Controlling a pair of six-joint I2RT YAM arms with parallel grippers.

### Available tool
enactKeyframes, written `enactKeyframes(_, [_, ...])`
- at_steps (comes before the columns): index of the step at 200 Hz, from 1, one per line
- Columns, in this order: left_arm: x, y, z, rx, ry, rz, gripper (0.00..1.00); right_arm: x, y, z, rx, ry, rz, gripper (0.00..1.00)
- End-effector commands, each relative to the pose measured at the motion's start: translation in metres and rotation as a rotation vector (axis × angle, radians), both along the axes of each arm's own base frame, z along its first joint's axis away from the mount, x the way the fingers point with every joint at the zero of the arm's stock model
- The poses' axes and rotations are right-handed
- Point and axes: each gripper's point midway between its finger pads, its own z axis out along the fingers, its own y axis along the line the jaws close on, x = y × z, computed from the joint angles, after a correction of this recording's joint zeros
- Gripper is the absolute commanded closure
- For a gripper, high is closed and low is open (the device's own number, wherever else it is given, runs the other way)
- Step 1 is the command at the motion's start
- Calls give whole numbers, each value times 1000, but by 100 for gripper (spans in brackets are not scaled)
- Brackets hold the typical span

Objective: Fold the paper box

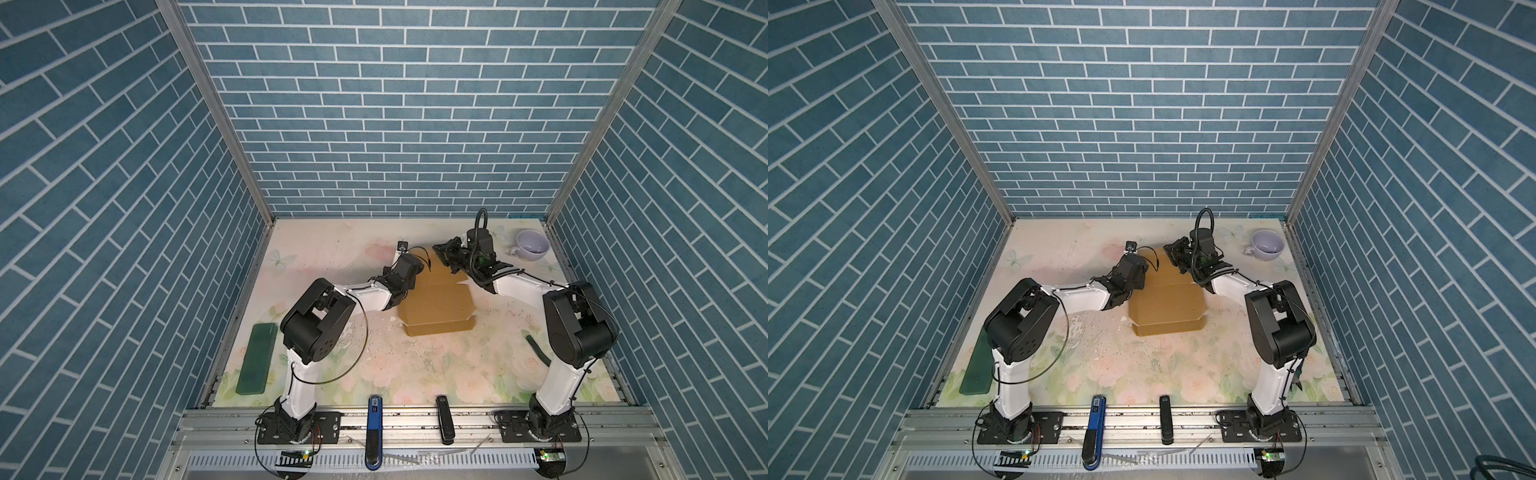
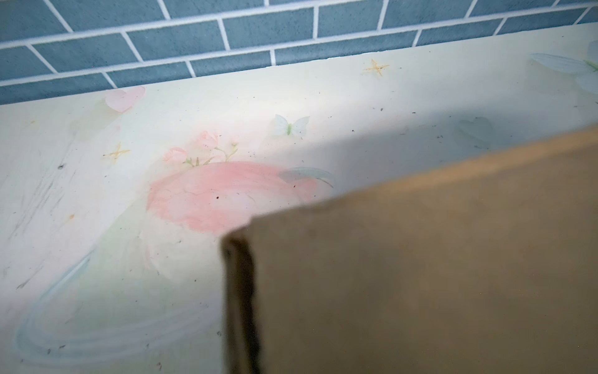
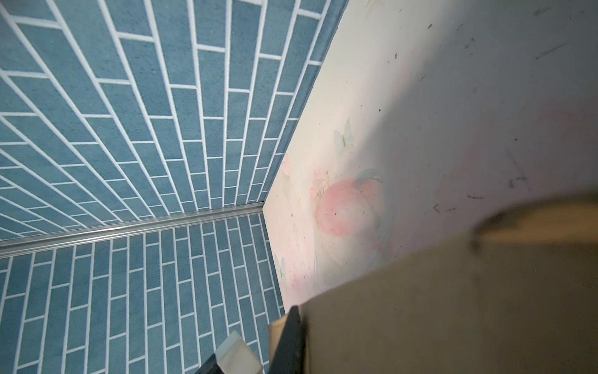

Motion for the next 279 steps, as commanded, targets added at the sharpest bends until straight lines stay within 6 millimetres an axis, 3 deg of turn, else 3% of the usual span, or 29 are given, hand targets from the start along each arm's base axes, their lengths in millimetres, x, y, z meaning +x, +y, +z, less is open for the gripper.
enactKeyframes(1, [-10,12,6,49,-12,0,99,-13,0,8,-10,-22,15,80])
enactKeyframes(50, [-29,30,-6,70,7,9,99,-34,0,14,-63,-35,79,54])
enactKeyframes(94, [-39,39,-9,88,8,9,99,-61,-1,18,-82,-30,133,39])
enactKeyframes(138, [-43,42,-10,109,6,-11,98,-114,-6,12,-131,19,251,38])
enactKeyframes(168, [-46,41,-5,101,-5,-42,97,-137,-14,27,-183,-32,324,42])
enactKeyframes(189, [-49,38,2,93,-30,-79,96,-130,-14,46,-216,-140,349,52])
enactKeyframes(210, [-50,37,11,85,-50,-101,96,-108,-9,61,-230,-239,364,61])
enactKeyframes(240, [-50,39,16,89,-72,-100,96,-74,10,58,-202,-298,398,67])
enactKeyframes(279, [-52,44,13,71,-119,-82,96,-50,35,49,-129,-334,452,70])
